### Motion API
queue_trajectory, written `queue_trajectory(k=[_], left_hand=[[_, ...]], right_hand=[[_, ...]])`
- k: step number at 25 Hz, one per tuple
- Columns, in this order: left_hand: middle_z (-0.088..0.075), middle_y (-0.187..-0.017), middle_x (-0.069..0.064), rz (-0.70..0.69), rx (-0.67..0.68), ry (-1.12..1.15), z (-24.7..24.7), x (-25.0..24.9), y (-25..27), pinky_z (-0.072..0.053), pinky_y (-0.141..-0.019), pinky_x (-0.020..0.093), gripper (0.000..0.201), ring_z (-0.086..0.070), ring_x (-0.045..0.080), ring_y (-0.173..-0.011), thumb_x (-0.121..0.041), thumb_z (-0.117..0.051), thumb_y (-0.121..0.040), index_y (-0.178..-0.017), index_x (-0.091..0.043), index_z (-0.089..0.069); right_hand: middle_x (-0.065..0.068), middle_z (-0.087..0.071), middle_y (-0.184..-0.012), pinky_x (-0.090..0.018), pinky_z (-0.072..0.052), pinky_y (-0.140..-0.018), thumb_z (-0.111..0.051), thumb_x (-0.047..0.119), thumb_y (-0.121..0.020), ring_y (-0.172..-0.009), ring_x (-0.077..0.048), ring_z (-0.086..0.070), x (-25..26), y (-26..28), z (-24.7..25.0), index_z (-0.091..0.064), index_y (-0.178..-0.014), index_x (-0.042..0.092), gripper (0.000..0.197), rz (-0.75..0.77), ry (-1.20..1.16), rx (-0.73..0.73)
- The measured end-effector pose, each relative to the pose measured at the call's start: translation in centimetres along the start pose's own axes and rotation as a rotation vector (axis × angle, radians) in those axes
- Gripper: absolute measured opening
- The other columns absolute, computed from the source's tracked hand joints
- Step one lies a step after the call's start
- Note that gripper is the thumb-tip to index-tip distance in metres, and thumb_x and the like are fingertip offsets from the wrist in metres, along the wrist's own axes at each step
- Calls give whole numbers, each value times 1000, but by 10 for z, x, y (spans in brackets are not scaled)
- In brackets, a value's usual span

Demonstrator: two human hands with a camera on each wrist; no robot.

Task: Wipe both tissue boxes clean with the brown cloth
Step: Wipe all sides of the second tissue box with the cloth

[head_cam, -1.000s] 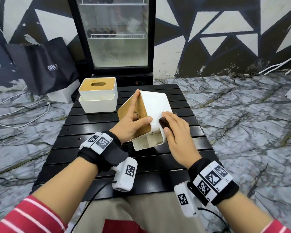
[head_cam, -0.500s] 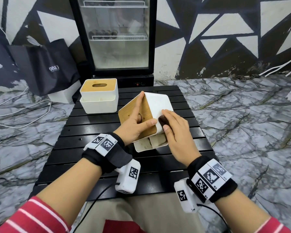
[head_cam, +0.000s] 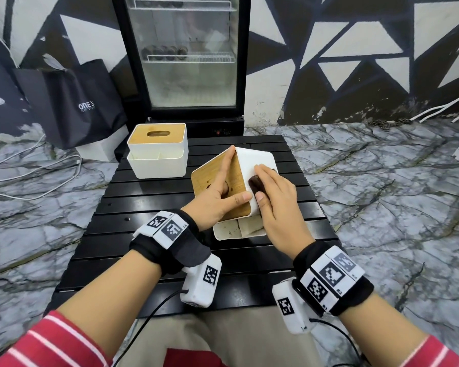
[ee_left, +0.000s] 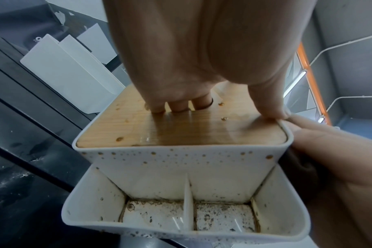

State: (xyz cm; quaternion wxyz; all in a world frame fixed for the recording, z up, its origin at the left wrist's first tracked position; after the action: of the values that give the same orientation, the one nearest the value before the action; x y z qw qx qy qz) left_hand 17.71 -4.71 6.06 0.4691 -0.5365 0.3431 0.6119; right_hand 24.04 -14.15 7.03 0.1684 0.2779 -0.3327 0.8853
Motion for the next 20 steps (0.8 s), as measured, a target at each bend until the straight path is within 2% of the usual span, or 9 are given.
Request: queue_trajectory(k=[4, 6, 8, 11, 13, 15, 17, 18, 20], left_hand=[[-42, -142, 0, -23, 35, -40, -4, 0, 0, -40, -103, 21, 82, -48, 8, -124, -20, -56, -91, -126, -64, 4], [-34, -143, -17, -32, 56, -64, -9, -1, 1, -39, -105, 22, 83, -47, 7, -125, -18, -56, -91, -125, -65, 4], [-26, -138, -32, -37, 47, -92, -8, -2, 0, -40, -103, 22, 84, -46, 6, -124, -18, -57, -91, -125, -65, 4], [-43, -133, -8, -26, 18, -112, -5, -2, 0, -45, -89, 17, 85, -54, -4, -103, -17, -59, -91, -124, -68, 1], [-52, -119, -4, -13, -5, -101, -4, -2, 4, -48, -81, 15, 87, -58, -6, -92, -17, -62, -88, -122, -69, -2], [-57, -114, 5, 3, -52, -139, -2, -4, 10, -52, -85, 24, 86, -62, 12, -94, -28, -62, -80, -119, -75, -3], [-57, -112, 28, 33, -67, -197, 2, -5, 17, -53, -89, 46, 86, -59, 39, -94, -39, -63, -71, -119, -78, -3], [-53, -115, 34, 50, -61, -215, 3, -4, 18, -51, -89, 53, 87, -58, 44, -97, -41, -63, -67, -120, -78, -3], [-53, -118, 33, 69, -63, -219, 6, -5, 22, -50, -88, 55, 94, -57, 44, -102, -39, -64, -64, -124, -75, -2]], right_hand=[[-5, -32, -146, -11, -6, -105, -30, 23, -92, -123, -3, -16, 12, -11, 3, -31, -140, 13, 49, 55, 0, -21], [-5, -30, -146, -10, -5, -106, -30, 23, -91, -127, -7, -18, 14, -21, 5, -30, -140, 13, 50, 64, 2, -16], [-7, -31, -146, -16, -7, -108, -29, 23, -90, -132, -15, -23, 15, -31, 7, -31, -140, 13, 50, 71, 8, -2], [-8, -38, -141, -24, -14, -108, -30, 22, -90, -131, -21, -30, 13, -44, 12, -34, -138, 12, 49, 74, 15, 27], [-8, -43, -137, -25, -17, -106, -30, 21, -90, -128, -21, -34, 8, -51, 15, -38, -136, 11, 47, 86, 45, 63], [-7, -45, -135, -22, -17, -102, -31, 20, -92, -126, -21, -36, 2, -55, 17, -39, -135, 12, 44, 86, 96, 118], [-6, -44, -136, -23, -17, -103, -34, 16, -96, -128, -21, -36, -7, -56, 21, -39, -134, 12, 39, 53, 132, 165], [-6, -44, -137, -26, -18, -106, -35, 13, -97, -129, -21, -35, -11, -56, 23, -39, -134, 12, 38, 30, 133, 183], [-5, -43, -137, -33, -22, -110, -36, 12, -97, -128, -22, -36, -14, -53, 25, -40, -134, 13, 38, -14, 88, 209]])
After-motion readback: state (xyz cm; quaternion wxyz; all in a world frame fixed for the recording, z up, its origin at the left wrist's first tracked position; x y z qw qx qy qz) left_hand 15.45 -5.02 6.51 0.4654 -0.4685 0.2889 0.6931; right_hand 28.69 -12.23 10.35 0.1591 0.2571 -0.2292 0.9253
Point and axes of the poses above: each hand's wrist, its own y-axis away from the middle knuckle, its own z-axis out of the back of the hand, x = y × z, the point moved 8 cm from there along -y, towards the middle knuckle
